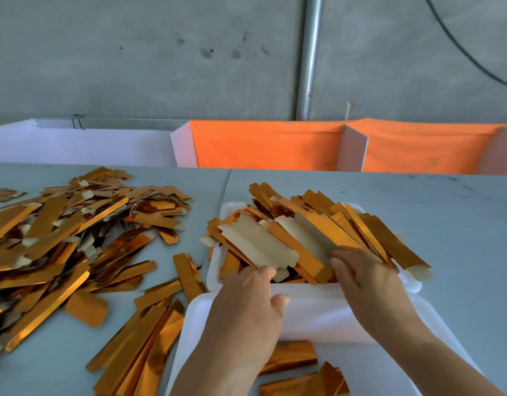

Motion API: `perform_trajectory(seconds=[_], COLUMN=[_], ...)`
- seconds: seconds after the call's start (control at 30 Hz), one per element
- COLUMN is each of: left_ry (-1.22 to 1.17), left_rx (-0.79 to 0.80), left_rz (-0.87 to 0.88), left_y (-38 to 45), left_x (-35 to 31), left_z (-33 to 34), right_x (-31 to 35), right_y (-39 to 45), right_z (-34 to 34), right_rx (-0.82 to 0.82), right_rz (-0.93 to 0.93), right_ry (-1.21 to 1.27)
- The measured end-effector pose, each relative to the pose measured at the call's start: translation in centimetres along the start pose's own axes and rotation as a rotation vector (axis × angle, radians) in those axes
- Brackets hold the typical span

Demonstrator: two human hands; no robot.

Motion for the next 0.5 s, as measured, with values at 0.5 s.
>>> perform_trajectory(seconds=[0.5], left_ry=[-0.029], left_rx=[-0.099], left_rz=[0.040], left_y=[-0.1], left_x=[-0.7], left_z=[-0.9], right_x=[0.5], right_y=[-0.3], right_z=[-2.7], right_rx=[-0.217], right_rz=[0.018], right_ry=[0.032])
Point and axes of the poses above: each hand's wrist, its own y-axis towards the middle knuckle, its own z-axis out of the palm, x = y × z, the point moved 8 cm from there along y, towards the middle knuckle, and after that the axes turned 6 degrees about -z, right-handed, at the moved point
